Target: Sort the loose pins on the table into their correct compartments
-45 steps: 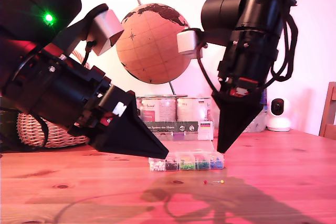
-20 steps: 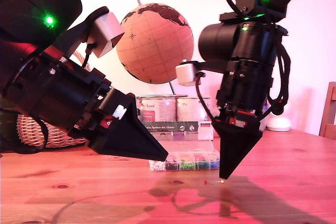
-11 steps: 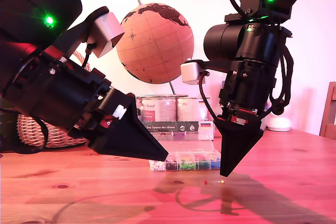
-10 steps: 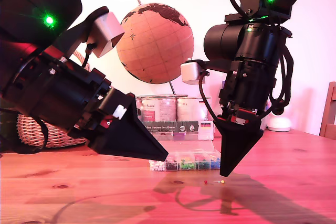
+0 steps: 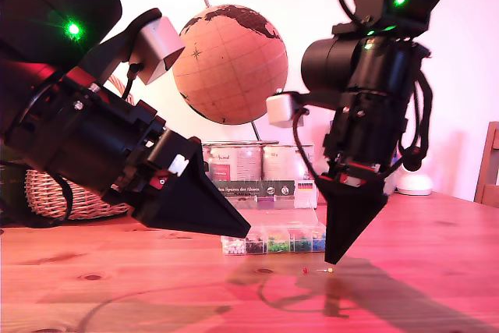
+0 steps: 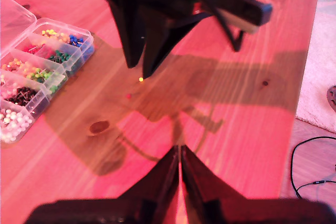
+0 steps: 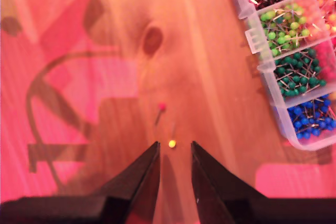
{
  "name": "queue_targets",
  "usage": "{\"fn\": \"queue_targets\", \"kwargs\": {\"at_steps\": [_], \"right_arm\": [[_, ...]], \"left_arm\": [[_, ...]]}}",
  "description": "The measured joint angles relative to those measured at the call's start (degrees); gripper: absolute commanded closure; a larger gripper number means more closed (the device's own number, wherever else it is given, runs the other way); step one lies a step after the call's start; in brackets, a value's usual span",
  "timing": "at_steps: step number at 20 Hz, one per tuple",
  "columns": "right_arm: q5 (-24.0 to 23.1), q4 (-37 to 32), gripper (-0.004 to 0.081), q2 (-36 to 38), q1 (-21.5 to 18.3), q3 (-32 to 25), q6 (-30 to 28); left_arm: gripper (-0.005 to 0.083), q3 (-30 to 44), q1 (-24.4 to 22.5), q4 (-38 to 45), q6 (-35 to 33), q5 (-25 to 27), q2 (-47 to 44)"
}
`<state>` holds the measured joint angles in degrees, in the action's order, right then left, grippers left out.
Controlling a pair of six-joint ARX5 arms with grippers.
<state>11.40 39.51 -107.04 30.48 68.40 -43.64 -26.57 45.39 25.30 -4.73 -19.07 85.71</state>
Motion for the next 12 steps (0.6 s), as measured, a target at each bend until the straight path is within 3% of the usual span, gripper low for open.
{"fn": "queue_targets", "kwargs": {"at_steps": [12], "right_arm": [[0.22, 1.66, 0.061, -1.4, 0.0, 1.07, 0.11]], "left_arm": [[0.0797, 0.0, 0.0, 0.02, 0.0, -0.02, 0.0]]}}
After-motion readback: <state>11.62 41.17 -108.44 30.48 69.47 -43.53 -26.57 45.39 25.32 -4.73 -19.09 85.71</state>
